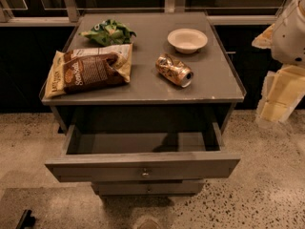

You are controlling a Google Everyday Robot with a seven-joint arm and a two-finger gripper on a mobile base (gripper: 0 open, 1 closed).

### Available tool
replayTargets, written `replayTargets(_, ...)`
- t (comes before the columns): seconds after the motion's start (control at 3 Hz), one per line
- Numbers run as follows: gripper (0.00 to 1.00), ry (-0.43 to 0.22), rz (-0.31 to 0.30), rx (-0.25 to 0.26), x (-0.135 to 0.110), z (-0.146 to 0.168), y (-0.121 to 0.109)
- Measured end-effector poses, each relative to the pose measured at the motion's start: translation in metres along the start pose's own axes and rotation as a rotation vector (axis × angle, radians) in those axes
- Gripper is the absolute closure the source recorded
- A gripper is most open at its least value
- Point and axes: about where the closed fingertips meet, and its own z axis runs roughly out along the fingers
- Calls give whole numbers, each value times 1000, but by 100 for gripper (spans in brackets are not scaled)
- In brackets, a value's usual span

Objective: Close top drawer

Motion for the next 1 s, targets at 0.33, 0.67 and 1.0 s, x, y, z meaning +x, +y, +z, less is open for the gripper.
replayTargets(0.33, 0, 0, 0, 0, 0, 0, 0)
replayTargets(0.67, 0, -17, 30, -24, 8, 12, 1)
replayTargets(1.0, 0, -61, 80, -85, 20, 46, 3)
